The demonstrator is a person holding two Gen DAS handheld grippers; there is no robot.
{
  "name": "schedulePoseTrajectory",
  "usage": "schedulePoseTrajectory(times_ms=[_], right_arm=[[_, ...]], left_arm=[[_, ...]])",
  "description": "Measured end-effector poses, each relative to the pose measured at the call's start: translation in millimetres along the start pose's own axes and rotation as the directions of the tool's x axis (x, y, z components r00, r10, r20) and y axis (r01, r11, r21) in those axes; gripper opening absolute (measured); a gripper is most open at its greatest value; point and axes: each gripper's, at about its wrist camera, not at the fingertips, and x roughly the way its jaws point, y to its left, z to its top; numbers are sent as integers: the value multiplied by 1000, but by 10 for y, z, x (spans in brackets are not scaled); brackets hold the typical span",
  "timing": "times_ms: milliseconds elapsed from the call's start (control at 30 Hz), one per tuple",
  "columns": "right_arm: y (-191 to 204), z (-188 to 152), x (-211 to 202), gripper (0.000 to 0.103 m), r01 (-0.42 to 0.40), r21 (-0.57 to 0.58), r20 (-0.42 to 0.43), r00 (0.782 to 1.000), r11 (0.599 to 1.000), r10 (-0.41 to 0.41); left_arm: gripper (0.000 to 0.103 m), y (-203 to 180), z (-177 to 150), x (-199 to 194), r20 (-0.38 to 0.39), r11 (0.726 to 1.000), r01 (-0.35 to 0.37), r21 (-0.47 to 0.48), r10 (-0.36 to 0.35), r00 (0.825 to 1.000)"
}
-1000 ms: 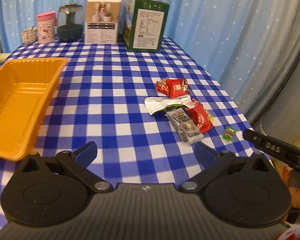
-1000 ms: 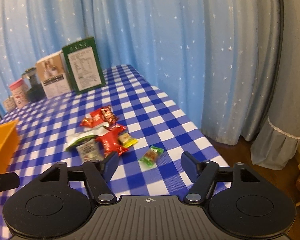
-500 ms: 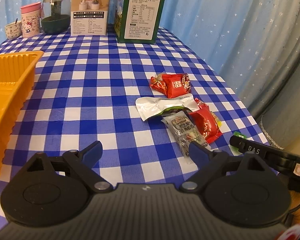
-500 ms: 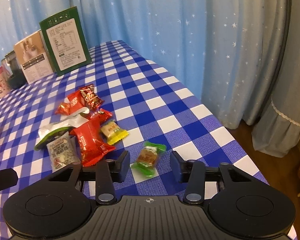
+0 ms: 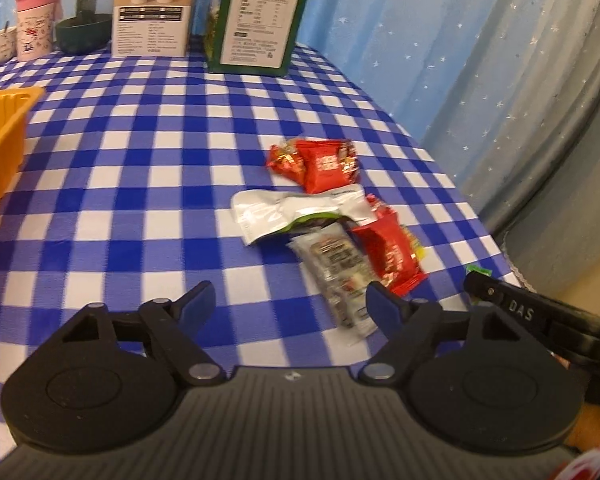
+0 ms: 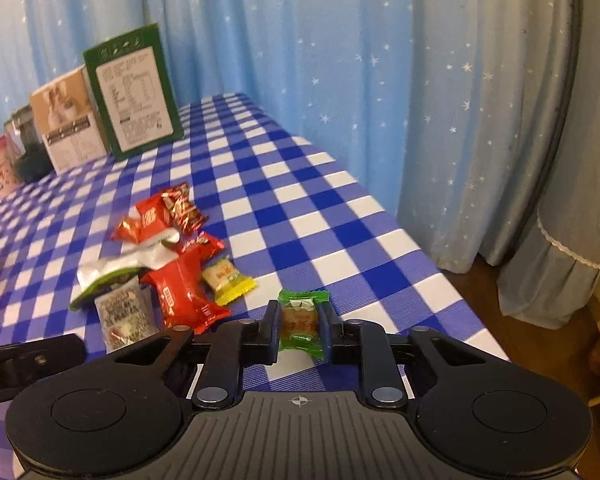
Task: Organize snacks
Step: 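Grasp the green-wrapped candy with the right tool while the left tool grasps the clear printed snack packet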
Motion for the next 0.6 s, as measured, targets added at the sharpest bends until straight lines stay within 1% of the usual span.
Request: schedulePoseTrajectory(times_ms=[33,100,167,300,367,433,467,500,533,567,600], right_arm=[[-24,6,-20,20,-2,15,2,1000,1000,2],[-49,14,-50,20,2,27,6,1000,1000,-2],[-73,19,-65,20,3,38,6,1000,999,-4],[-121,37,-64,20,2,62,1,1000,998,-2],[-130,44,-72,20,2,67,3,1000,998,-2],[-136,45,-73,20,0,75,3,1000,997,-1],[-136,46,-69,20,1,76,2,1000,997,-1],[-129,46,-67,20,-1,76,1,1000,997,1],[-134,43,-66,20,-4,75,1,1000,997,4],[-125,39,-63,20,-7,74,0,1000,997,7],[-120,38,-63,20,-10,75,-1,1000,997,10]], left_arm=[[74,-31,9,33,-1,1000,1,1,-1,1000],[63,-95,30,115,-8,1000,1,5,-1,1000],[58,-146,56,185,-8,1000,16,-10,-16,1000],[52,-253,93,352,-15,1000,13,-4,-13,1000],[51,-309,99,436,-23,1000,-1,22,1,1000],[51,-378,94,465,-15,997,-27,79,28,999],[49,-399,87,466,-17,994,-31,102,33,999],[44,-400,81,459,-20,993,-27,116,29,999],[42,-400,71,442,-24,991,-28,133,31,999],[38,-399,56,419,-26,987,-37,158,41,999],[38,-395,44,409,-25,983,-49,178,55,998]])
